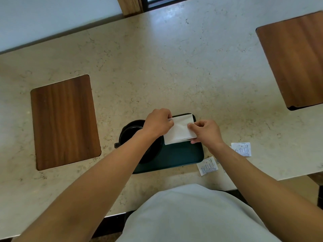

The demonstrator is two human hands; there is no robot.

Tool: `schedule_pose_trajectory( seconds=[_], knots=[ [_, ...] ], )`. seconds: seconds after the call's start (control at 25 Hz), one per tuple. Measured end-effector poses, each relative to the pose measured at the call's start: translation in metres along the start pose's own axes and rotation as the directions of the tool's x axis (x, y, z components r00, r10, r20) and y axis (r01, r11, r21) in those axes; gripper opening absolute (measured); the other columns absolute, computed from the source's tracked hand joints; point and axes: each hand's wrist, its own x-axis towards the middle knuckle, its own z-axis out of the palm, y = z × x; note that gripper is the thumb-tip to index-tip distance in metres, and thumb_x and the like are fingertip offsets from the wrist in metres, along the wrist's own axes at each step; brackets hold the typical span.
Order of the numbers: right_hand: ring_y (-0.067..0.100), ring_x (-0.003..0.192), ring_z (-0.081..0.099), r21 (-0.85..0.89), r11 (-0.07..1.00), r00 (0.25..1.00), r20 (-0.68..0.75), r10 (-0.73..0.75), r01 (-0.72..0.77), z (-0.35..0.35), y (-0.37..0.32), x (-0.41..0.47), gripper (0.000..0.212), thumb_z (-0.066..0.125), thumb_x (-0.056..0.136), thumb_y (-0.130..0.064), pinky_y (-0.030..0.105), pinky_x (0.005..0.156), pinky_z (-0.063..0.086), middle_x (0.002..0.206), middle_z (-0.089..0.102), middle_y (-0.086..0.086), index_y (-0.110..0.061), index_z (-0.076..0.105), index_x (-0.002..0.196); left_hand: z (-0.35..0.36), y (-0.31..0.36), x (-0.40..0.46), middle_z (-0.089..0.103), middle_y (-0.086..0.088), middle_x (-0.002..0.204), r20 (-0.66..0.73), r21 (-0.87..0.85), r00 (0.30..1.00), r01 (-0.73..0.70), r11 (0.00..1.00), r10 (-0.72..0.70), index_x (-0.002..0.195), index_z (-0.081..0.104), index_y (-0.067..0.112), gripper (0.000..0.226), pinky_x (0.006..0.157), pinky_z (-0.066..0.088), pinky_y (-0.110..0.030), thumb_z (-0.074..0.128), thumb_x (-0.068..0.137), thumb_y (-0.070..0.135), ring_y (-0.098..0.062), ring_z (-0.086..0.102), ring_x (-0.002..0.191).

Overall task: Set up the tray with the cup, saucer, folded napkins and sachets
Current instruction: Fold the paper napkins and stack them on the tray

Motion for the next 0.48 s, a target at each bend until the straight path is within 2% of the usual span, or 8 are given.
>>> schedule_pose_trajectory(
  seconds=[0.12, 0.16, 0.28, 0.4, 0.48],
  knots=[
    [0.011, 0.051, 0.071, -0.189, 0.98, 0.998, -0.005, -0.062, 0.059, 0.0004, -0.0004, -0.0005, 0.017, 0.067, 0.095, -0.034, 0.024, 0.04, 0.052, 0.079, 0.074, -0.003, -0.02, 0.071, 0.085, 0.0006, -0.0009, 0.0034, 0.07, -0.004, 0.089, 0.001, 0.077, 1.0, -0.017, 0.997, 0.018, 0.093, 0.068, 0.012, 0.016, 0.075, 0.055, -0.042, 0.055, 0.091, 0.02, -0.025, 0.064, 0.082],
    [0.01, 0.05, 0.071, -0.243, 0.967, 0.997, -0.004, -0.078, 0.075, 0.0003, -0.0005, -0.0009, 0.019, 0.066, 0.096, -0.035, 0.025, 0.042, 0.053, 0.075, 0.074, -0.004, -0.023, 0.071, 0.082, 0.001, -0.0018, 0.0034, 0.07, -0.004, 0.088, -0.002, 0.094, 1.0, -0.026, 0.995, 0.026, 0.092, 0.068, 0.012, 0.016, 0.074, 0.055, -0.042, 0.054, 0.091, 0.02, -0.025, 0.063, 0.081],
    [0.006, 0.048, 0.068, -0.36, 0.926, 0.992, -0.008, -0.125, 0.114, -0.0004, 0.0014, -0.0006, 0.025, 0.064, 0.096, -0.037, 0.028, 0.06, 0.057, 0.066, 0.073, -0.005, -0.025, 0.071, 0.076, 0.0021, -0.0038, 0.0026, 0.069, -0.003, 0.084, -0.003, 0.145, 0.999, -0.038, 0.989, 0.038, 0.091, 0.067, 0.012, 0.016, 0.072, 0.054, -0.039, 0.054, 0.092, 0.021, -0.025, 0.064, 0.078],
    [0.003, 0.045, 0.065, -0.428, 0.893, 0.987, -0.003, -0.158, 0.141, 0.0, 0.0008, -0.0013, 0.025, 0.064, 0.096, -0.039, 0.021, 0.054, 0.052, 0.069, 0.07, -0.01, -0.027, 0.069, 0.074, 0.0042, -0.0042, 0.0032, 0.068, -0.003, 0.085, -0.002, 0.21, 0.999, -0.05, 0.976, 0.051, 0.092, 0.067, 0.014, 0.015, 0.076, 0.048, -0.037, 0.054, 0.093, 0.021, -0.025, 0.062, 0.08],
    [0.005, 0.045, 0.065, -0.444, 0.883, 0.985, -0.008, -0.174, 0.152, 0.0007, 0.0008, -0.0012, 0.026, 0.064, 0.096, -0.039, 0.027, 0.055, 0.057, 0.07, 0.071, -0.008, -0.024, 0.071, 0.076, 0.0057, -0.0042, 0.0033, 0.067, -0.002, 0.085, -0.009, 0.239, 0.998, -0.059, 0.969, 0.063, 0.092, 0.065, 0.016, 0.013, 0.076, 0.042, -0.035, 0.053, 0.093, 0.021, -0.024, 0.06, 0.081]
  ],
)
